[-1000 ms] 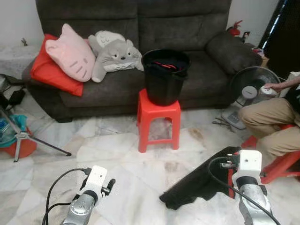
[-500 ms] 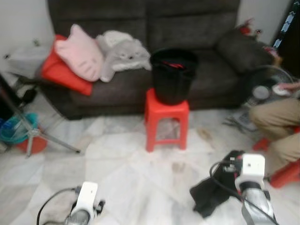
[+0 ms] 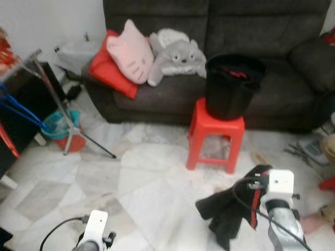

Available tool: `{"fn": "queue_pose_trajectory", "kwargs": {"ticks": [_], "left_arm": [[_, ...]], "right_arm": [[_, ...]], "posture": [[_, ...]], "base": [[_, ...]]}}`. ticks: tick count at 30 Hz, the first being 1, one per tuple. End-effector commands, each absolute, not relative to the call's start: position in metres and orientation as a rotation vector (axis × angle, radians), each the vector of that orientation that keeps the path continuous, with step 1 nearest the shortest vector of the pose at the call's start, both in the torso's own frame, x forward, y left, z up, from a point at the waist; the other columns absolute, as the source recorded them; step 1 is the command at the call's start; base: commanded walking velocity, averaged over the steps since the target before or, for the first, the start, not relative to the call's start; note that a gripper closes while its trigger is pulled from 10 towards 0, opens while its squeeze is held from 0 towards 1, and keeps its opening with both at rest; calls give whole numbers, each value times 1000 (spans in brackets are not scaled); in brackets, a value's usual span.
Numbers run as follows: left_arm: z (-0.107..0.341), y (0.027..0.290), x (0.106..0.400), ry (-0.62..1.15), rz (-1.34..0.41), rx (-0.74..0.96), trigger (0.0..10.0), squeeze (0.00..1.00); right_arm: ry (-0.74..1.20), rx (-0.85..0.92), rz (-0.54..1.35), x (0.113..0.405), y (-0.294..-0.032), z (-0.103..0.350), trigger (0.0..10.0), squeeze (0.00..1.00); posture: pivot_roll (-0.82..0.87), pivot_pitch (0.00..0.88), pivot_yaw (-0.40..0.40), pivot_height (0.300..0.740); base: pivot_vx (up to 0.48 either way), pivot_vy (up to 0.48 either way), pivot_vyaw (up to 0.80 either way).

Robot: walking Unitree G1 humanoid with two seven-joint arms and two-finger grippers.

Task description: Hang hanger

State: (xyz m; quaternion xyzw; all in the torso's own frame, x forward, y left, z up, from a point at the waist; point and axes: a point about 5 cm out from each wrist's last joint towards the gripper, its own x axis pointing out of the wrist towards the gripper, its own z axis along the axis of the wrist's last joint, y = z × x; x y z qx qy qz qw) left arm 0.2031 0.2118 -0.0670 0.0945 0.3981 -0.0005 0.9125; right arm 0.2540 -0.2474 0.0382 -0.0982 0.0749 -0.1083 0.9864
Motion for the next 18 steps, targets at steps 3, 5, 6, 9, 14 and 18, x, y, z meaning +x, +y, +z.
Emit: {"fn": "queue_pose_trajectory", "kwargs": {"ticks": [3, 5, 6, 9, 14, 18], "left_arm": [[-74, 213, 190, 876, 9, 179, 10000, 0], [-75, 214, 188, 884, 10, 178, 10000, 0], [-76, 215, 187, 890, 10, 177, 10000, 0], [-78, 215, 183, 905, 10, 176, 10000, 0], [-80, 218, 179, 927, 14, 174, 10000, 0], [-81, 219, 177, 938, 16, 173, 10000, 0]], "right_arm": [[117, -204, -221, 257, -249, 45, 10000, 0], [118, -204, -220, 257, -249, 45, 10000, 0], [119, -205, -219, 257, -249, 45, 10000, 0], [119, -207, -217, 258, -249, 45, 10000, 0], [116, -210, -221, 260, -250, 46, 10000, 0], [114, -211, -219, 261, -250, 47, 10000, 0]], "posture": [[6, 0, 38, 740], [7, 0, 37, 740], [10, 0, 36, 740], [10, 0, 37, 740], [5, 0, 37, 740], [5, 0, 32, 740]], "base": [[0, 0, 800], [0, 0, 800], [0, 0, 800], [0, 0, 800], [0, 0, 800], [0, 0, 800]]}}
